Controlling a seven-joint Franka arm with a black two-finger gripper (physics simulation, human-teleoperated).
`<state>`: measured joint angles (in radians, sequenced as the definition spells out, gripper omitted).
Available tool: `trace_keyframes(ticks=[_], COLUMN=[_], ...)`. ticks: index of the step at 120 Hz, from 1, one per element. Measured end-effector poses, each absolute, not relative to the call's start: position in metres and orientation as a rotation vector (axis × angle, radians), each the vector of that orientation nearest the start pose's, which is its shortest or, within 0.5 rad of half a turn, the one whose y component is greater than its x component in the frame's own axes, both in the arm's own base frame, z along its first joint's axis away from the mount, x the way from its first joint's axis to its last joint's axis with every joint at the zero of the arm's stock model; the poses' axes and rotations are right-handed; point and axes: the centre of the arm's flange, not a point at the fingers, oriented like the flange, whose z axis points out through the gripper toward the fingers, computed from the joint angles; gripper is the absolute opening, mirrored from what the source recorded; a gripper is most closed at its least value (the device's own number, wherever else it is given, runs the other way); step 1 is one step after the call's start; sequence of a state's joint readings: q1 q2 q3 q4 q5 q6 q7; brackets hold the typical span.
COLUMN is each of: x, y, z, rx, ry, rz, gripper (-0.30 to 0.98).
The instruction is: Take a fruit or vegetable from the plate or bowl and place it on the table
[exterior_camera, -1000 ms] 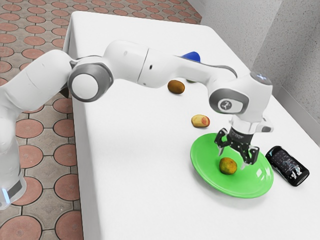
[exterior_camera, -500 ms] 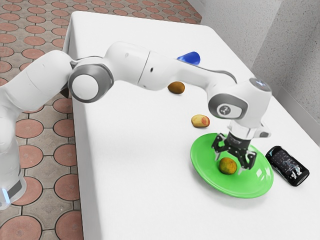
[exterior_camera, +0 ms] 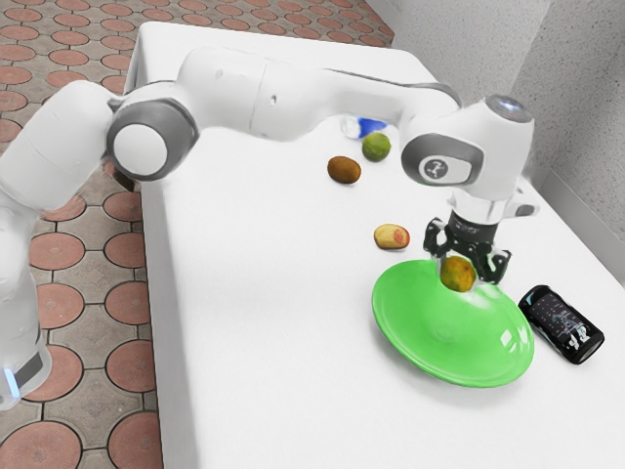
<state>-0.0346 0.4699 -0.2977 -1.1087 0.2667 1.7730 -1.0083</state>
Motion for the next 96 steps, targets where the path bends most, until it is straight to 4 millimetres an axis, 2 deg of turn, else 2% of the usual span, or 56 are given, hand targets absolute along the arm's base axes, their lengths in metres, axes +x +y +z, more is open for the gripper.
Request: trace_keyframes(ticks=[6,9,13,20,25,28,32,46,62,65,71,84,86,89,93,96], x=[0.67,0.665,0.662,0.662,0.669,0.674,0.679,0.693,0.701,0.702,0.703,0.704,0.704,0.705,0.7,0.687], y=[-0.117,-0.089,-0.046,0.031,0.077,0.098,0.11,0.116,0.136,0.137,0.137,0.13,0.128,0.104,0.046,-0.008], z=[0.623,0.633,0.636,0.622,0.602,0.588,0.574,0.54,0.501,0.497,0.494,0.497,0.499,0.529,0.585,0.627], rx=[-2.878,-2.834,-2.776,-2.699,-2.673,-2.672,-2.689,-2.75,-2.775,-2.782,-2.8,-2.843,-2.855,-2.913,-3.002,-3.036], ry=[-1.145,-1.199,-1.276,-1.407,-1.478,-1.506,-1.513,-1.469,-1.444,-1.438,-1.418,-1.357,-1.34,-1.256,-1.059,-0.877], rz=[-0.472,-0.476,-0.456,-0.376,-0.303,-0.261,-0.213,-0.11,-0.005,0.005,0.015,0.012,0.005,-0.071,-0.217,-0.332], gripper=[0.39,0.38,0.37,0.36,0.36,0.35,0.35,0.35,0.34,0.35,0.45,0.58,0.59,0.61,0.62,0.63])
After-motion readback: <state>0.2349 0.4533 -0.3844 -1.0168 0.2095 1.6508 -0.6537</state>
